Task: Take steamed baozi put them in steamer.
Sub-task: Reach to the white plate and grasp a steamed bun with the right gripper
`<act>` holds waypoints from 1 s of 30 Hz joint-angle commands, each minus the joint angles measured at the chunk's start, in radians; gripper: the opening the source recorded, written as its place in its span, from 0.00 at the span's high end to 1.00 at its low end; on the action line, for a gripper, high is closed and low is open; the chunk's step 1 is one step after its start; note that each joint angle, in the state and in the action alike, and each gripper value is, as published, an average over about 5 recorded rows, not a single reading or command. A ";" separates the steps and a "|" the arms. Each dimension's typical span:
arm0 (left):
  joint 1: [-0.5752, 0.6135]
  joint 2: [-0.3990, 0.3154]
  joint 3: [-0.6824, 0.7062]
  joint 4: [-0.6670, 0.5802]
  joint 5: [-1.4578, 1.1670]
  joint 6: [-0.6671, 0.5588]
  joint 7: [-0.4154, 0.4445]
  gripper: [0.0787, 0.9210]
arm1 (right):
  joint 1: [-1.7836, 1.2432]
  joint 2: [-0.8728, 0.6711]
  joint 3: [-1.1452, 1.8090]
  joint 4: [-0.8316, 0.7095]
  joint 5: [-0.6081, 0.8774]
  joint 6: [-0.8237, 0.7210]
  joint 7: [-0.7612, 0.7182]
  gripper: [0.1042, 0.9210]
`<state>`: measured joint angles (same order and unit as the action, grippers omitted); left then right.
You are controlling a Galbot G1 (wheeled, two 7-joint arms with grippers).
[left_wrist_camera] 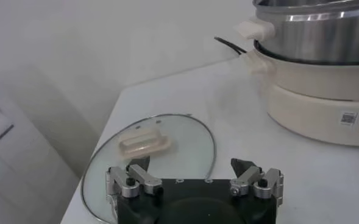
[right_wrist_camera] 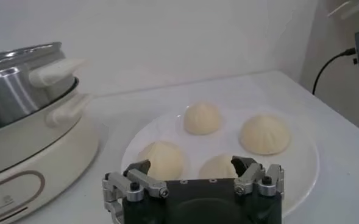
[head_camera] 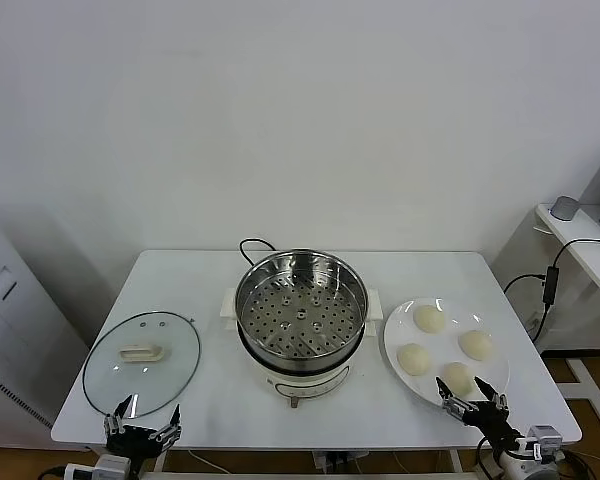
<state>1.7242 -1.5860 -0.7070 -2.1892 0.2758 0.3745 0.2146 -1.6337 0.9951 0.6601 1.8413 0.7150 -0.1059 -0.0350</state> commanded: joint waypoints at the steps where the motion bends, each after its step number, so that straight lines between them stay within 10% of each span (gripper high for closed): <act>1: 0.002 -0.002 0.000 0.000 0.004 0.000 0.000 0.12 | 0.002 -0.002 0.003 0.000 0.002 -0.004 0.000 0.12; 18: -0.001 -0.001 0.006 -0.013 -0.007 0.015 0.003 0.12 | 0.035 -0.028 0.046 0.002 -0.055 -0.020 -0.019 0.12; 30: -0.015 0.001 0.020 -0.013 0.003 0.019 -0.006 0.12 | 0.490 -0.341 0.121 -0.219 -0.629 -0.065 -0.546 0.12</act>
<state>1.7176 -1.5827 -0.6933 -2.2000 0.2745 0.3928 0.2113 -1.4254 0.8311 0.7558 1.7627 0.4514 -0.1711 -0.2524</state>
